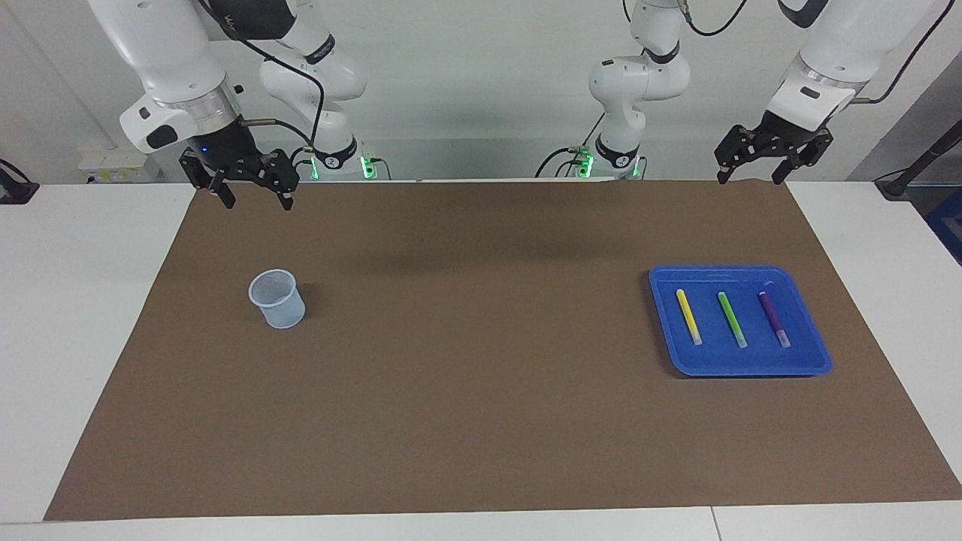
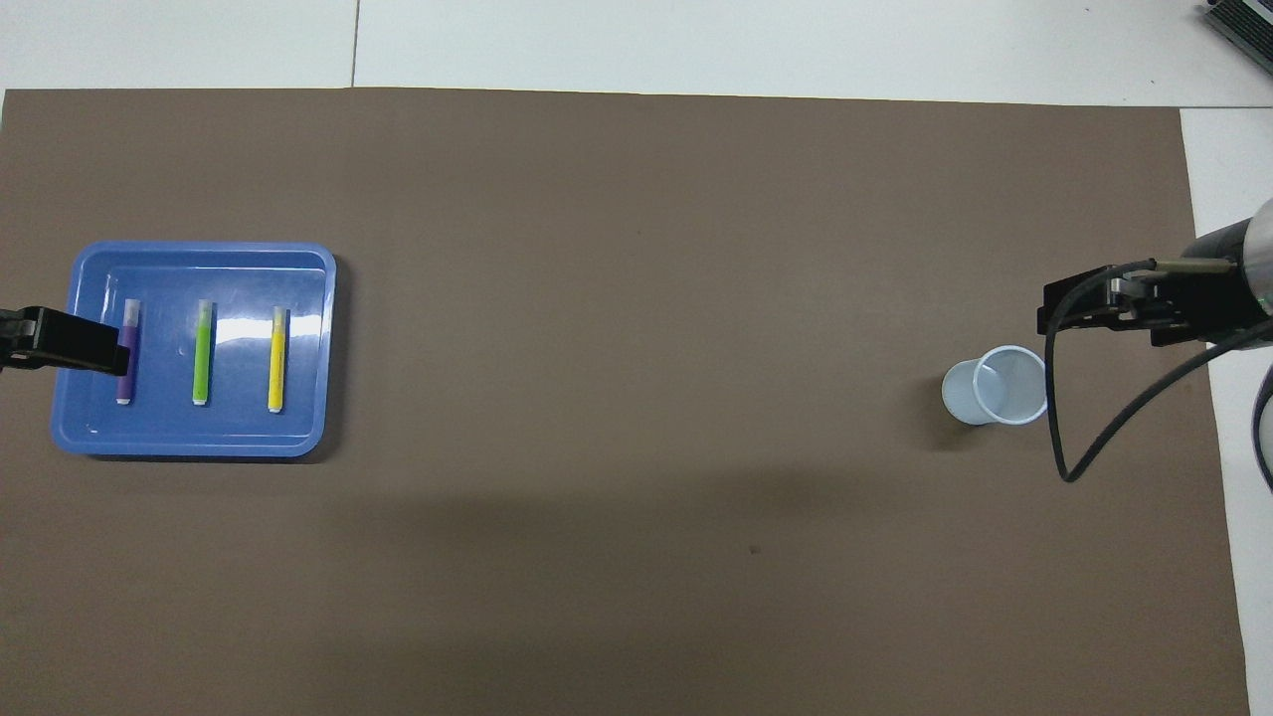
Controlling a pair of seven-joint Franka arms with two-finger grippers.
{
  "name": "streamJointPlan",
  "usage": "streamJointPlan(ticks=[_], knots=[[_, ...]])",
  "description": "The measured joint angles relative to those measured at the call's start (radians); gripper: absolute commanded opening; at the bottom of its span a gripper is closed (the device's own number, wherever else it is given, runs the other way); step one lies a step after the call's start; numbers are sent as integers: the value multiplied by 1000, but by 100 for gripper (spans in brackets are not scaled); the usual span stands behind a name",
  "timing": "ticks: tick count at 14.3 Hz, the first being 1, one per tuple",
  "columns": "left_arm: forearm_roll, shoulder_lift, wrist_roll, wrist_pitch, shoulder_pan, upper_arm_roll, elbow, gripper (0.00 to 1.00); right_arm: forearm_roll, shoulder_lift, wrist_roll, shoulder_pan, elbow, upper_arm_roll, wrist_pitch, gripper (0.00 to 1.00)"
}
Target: Transfer and insert pens with both arms
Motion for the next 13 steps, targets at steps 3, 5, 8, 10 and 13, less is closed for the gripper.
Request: streamJointPlan(ticks=[3,5,8,10,13], knots=[[0,0,0,0,0,0,0,100,0,0,-7,0,0,0,0,100],[0,0,0,0,0,0,0,100,0,0,-7,0,0,0,0,100],[0,0,0,0,0,0,0,100,0,0,-7,0,0,-1,0,100],[0,0,0,0,0,0,0,100,0,0,-7,0,-1,-1,0,100],[-1,0,0,3,0,2,0,100,0,-4,-7,0,-19,-1,15,100]])
